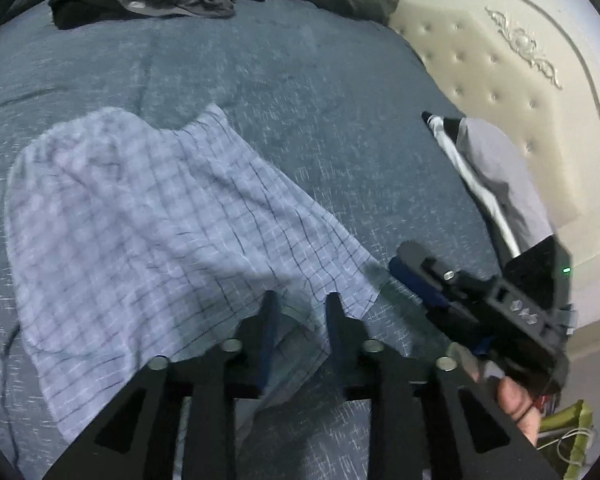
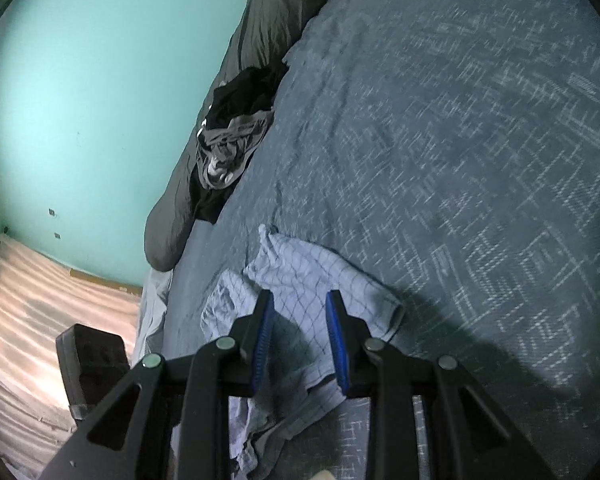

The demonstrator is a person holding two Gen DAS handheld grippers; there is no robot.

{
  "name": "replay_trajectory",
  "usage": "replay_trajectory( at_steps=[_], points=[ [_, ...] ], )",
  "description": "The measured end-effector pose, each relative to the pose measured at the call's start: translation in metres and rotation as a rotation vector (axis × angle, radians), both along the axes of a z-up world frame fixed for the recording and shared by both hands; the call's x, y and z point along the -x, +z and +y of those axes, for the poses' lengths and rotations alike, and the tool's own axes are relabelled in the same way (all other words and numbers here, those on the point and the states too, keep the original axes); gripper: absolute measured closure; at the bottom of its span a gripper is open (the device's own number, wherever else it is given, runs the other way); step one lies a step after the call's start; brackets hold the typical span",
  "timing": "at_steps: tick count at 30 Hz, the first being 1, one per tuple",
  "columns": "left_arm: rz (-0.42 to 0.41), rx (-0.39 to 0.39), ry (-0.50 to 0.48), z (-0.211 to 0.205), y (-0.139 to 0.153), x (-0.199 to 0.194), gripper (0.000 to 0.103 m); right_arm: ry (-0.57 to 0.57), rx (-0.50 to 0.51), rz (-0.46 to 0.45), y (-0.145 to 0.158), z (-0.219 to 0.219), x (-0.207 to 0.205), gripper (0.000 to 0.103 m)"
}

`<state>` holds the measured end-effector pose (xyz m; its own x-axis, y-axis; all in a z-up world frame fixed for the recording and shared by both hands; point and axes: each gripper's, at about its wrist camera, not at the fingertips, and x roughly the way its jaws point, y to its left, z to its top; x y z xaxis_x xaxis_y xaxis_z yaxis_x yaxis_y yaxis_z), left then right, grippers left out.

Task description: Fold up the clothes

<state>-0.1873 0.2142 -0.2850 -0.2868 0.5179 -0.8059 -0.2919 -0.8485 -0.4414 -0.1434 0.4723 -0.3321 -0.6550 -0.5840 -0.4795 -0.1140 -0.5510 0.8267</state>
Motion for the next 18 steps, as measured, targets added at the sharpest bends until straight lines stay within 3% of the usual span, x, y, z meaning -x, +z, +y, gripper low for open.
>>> replay_trajectory(
  at_steps=[4, 10, 18],
  points=[
    [0.032, 0.003, 0.032, -0.024, 0.017, 0.009, 0.066, 0.046, -0.011, -0.017, -0.001, -0.011, 0.004, 0.072],
    [0.099, 0.106, 0.111, -0.052, 0.029, 0.053, 0.066, 0.101, -0.064, -0.025, 0.0, -0.029, 0.006, 0.064],
    [0.094, 0.201, 0.164, -0.072, 0.017, 0.111, 0.066, 0.165, -0.138, -0.058, -0.004, -0.058, 0.01, 0.061]
  ],
)
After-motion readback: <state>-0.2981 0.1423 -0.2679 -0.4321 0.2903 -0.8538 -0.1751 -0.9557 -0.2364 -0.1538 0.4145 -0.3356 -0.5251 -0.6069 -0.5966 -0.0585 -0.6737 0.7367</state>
